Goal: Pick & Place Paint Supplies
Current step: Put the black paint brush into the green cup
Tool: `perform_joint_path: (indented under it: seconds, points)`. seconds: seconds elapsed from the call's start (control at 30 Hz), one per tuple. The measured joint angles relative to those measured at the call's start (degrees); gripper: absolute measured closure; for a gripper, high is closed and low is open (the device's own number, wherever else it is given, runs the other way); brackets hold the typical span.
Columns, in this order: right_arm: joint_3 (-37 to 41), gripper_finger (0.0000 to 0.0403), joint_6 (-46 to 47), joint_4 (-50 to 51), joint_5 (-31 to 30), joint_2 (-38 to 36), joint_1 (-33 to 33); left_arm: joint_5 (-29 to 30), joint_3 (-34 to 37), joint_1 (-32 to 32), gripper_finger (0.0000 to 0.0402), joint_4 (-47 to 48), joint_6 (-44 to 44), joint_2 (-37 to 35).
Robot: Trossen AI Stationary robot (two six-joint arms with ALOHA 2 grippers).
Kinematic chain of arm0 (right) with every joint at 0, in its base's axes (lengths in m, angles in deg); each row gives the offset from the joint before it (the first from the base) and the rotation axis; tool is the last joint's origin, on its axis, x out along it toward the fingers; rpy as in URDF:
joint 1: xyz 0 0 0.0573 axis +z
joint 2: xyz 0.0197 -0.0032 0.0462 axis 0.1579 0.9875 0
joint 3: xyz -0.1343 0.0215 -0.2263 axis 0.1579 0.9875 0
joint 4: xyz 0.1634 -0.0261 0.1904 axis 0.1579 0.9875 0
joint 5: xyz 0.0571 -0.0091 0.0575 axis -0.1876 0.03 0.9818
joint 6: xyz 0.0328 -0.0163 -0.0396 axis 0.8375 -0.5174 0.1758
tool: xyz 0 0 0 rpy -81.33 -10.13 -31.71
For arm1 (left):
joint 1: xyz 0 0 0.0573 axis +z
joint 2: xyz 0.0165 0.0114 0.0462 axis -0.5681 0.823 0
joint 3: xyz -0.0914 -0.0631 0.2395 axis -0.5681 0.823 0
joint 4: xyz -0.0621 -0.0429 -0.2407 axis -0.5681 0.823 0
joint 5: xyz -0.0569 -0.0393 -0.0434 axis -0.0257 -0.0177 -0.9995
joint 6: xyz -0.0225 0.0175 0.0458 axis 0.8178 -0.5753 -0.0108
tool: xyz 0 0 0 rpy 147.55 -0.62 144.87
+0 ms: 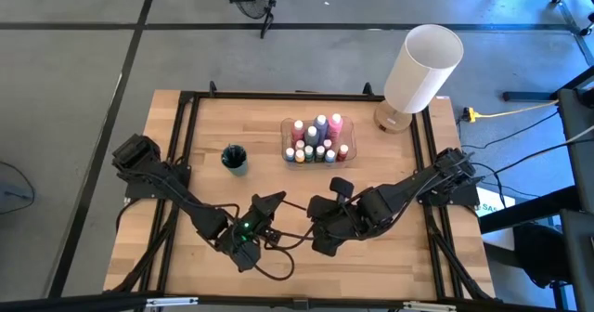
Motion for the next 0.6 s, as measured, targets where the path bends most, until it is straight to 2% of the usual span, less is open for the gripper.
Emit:
perform_joint_path:
  seconds: [0.23, 0.6]
  points:
    - [0.00, 0.0382, -1.37, -0.31, 0.00, 0.00, 0.00, 0.22, 0.00, -0.04, 0.0395, 0.02, 0.28, 0.00]
    - [0.11, 0.0282, -1.44, -0.80, -0.22, 0.22, 0.12, 0.42, -0.24, -0.04, 0.0397, -0.62, 1.91, -0.15]
